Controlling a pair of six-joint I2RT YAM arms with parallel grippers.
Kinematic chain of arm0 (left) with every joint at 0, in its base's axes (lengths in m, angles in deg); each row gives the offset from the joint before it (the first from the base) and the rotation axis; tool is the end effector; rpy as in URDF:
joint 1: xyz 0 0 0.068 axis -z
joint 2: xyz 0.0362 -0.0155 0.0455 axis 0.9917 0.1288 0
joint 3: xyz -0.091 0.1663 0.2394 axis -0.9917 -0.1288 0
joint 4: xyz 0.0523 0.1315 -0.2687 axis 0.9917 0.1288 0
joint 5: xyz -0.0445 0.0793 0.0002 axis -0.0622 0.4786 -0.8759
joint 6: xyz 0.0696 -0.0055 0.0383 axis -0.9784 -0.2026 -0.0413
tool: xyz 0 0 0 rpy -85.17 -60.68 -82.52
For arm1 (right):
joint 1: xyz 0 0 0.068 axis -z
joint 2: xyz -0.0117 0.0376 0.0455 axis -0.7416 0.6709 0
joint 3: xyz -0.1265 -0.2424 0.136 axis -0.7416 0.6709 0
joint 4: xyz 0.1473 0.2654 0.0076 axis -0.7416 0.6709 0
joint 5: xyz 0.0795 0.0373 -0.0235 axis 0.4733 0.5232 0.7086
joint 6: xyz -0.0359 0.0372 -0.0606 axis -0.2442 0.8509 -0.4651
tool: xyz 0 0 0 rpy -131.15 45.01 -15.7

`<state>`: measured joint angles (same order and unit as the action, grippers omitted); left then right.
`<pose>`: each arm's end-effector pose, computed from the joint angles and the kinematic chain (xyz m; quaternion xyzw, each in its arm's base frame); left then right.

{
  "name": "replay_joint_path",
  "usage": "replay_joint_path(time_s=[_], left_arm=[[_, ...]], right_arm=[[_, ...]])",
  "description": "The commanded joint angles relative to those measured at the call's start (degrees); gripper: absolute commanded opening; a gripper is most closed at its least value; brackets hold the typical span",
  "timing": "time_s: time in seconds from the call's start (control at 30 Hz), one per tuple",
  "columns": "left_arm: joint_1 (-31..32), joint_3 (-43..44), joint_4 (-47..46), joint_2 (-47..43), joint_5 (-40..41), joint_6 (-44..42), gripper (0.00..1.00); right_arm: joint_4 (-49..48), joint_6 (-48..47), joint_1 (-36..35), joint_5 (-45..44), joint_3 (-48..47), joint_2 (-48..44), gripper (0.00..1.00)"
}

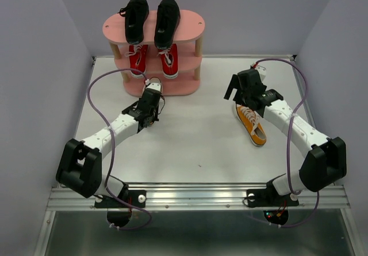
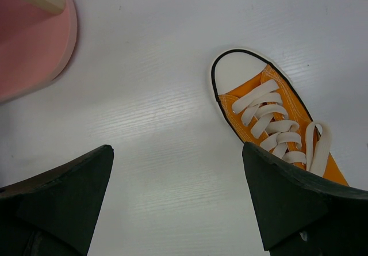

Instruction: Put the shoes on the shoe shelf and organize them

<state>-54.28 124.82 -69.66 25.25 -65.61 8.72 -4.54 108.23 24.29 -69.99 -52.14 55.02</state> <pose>0.3231 -0.1482 0.2397 0.0845 0.8908 0.0138 0.4463 0.3545 0.1276 0.3066 0.1582 0.8911 0.0414 0.4233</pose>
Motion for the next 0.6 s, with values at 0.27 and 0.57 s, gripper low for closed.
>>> replay_joint_path(time_s=[0.27,0.57], left_arm=[[-7.04,0.31,-16.37,-1.12,-2.25,-5.35,0.00],[-9.23,-7.34,-26.84,-9.39,-4.45,-11.33,0.00]], right_arm=[[-1.98,-0.69,0.37,-2.94,0.46,-2.50,0.99],[-1.98,-0.42,0.37,-2.67,0.55,-1.97,1.00]])
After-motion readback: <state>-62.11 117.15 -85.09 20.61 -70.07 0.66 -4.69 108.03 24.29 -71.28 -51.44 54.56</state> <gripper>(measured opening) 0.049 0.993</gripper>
